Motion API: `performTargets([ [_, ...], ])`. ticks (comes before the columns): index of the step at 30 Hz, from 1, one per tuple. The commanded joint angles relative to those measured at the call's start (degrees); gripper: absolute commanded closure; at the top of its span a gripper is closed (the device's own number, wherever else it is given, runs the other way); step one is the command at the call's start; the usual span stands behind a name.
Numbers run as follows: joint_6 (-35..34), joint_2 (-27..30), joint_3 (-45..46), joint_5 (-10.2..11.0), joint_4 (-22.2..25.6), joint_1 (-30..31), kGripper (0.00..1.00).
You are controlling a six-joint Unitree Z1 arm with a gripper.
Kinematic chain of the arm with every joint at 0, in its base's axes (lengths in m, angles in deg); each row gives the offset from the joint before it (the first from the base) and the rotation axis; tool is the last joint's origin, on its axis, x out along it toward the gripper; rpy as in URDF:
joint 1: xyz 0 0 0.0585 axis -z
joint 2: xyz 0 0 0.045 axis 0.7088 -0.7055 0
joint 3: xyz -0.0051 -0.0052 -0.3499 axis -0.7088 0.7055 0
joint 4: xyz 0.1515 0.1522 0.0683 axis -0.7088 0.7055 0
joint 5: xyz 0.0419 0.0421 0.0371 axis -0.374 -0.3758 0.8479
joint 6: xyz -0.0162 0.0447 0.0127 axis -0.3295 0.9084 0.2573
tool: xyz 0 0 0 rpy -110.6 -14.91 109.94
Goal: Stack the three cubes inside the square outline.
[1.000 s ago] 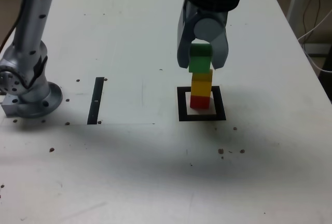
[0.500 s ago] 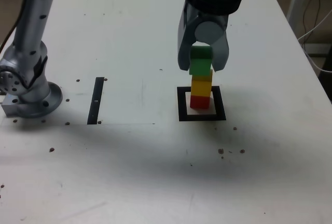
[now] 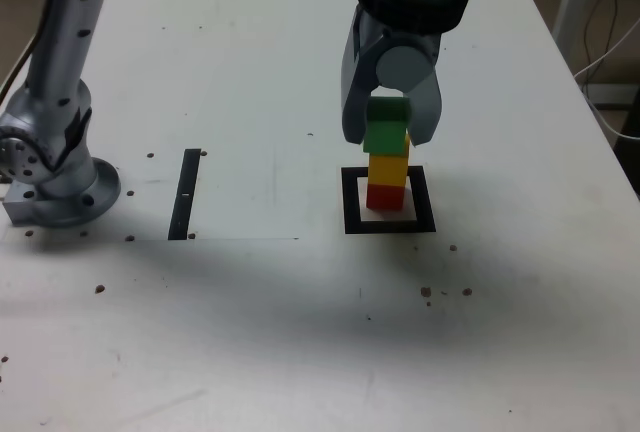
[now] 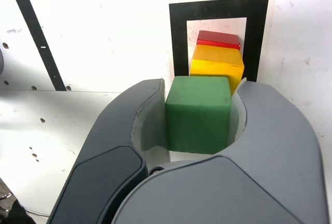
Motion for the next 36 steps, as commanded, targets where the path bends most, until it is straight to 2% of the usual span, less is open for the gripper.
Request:
performTargets([
  [1, -0.1, -0.5, 0.0, -0.1, 0.5, 0.1, 0.59],
  [7, -0.1, -2.1, 0.2, -1.2, 0.2, -0.2, 0.43],
  [10, 0.0, -2.4, -0.2, -1.1, 0.1, -0.2, 0.39],
  [14, 0.2, -2.4, -0.3, -0.6, 0.1, -0.3, 0.33],
  [20, 0.3, -1.8, 0.1, 1.0, 0.4, -0.3, 0.10],
  [24, 0.3, -0.9, 0.4, 2.4, 0.7, -0.3, 0.02],
  [31, 0.5, 2.2, 0.1, 2.8, 1.2, -0.3, 0.01],
  [36, 1.0, 5.2, -1.0, 0.6, 2.0, -0.3, 0.01],
])
